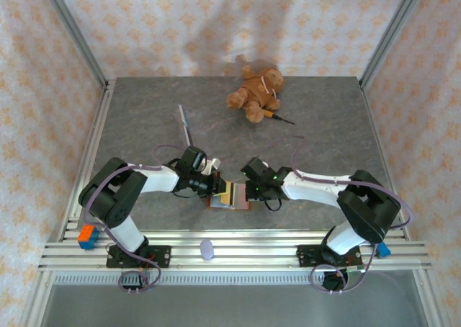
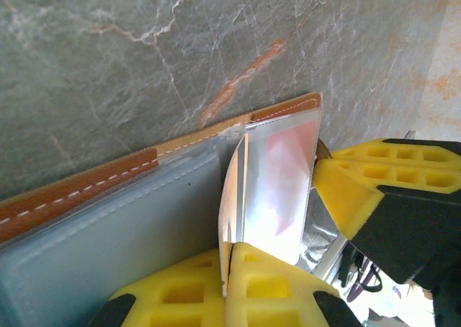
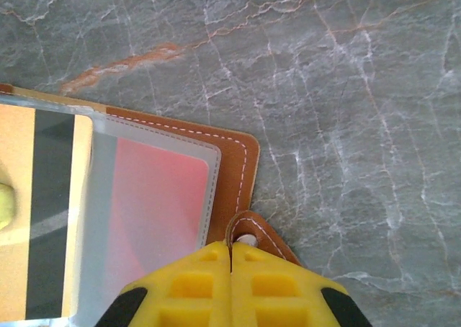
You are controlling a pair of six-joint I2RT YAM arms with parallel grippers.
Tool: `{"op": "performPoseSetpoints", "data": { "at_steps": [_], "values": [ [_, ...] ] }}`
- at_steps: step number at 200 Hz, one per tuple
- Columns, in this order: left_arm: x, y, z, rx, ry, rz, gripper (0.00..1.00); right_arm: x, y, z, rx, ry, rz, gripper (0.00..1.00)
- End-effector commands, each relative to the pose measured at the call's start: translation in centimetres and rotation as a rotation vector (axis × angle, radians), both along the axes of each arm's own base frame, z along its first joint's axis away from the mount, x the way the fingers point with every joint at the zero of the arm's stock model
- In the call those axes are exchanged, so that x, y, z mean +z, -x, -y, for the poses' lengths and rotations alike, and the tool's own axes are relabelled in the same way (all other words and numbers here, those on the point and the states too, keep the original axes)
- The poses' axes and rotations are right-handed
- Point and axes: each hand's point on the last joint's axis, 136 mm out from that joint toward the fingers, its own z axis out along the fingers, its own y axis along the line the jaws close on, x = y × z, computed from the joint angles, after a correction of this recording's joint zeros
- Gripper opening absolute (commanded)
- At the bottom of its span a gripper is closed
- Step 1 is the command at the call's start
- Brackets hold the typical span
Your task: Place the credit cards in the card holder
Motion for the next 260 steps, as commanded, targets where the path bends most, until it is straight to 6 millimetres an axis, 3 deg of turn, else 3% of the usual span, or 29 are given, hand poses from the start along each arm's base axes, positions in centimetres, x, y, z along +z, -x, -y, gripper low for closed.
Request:
{"op": "performPoseSetpoints", "data": {
  "at_steps": [1, 63, 94, 203, 260],
  "values": [
    [-1.8, 1.3, -0.3, 0.037, -0.005, -0.088, 0.00, -1.1, 0.4, 0.3, -0.005, 0.024, -0.023, 0.03],
    [-3.1, 1.9, -0.4, 0.064, -0.007, -0.159, 0.00, -1.2, 0.4, 0.5, -0.008, 0.024, -0.011, 0.00],
    [-3.6, 2.5, -1.4, 0.061, -0.082, -0.182, 0.00, -1.2, 0.4, 0.8, -0.011, 0.024, -0.006, 0.00],
    [-1.5, 3.4, -1.1, 0.002, -0.079, -0.216, 0.00, -0.3, 0.2, 0.1, 0.018, -0.029, 0.035, 0.01],
    [-1.5, 1.8, -0.5, 0.067, -0.035, -0.177, 0.00, -0.1, 0.2, -0.5, 0.027, -0.055, 0.034, 0.01]
  ]
}}
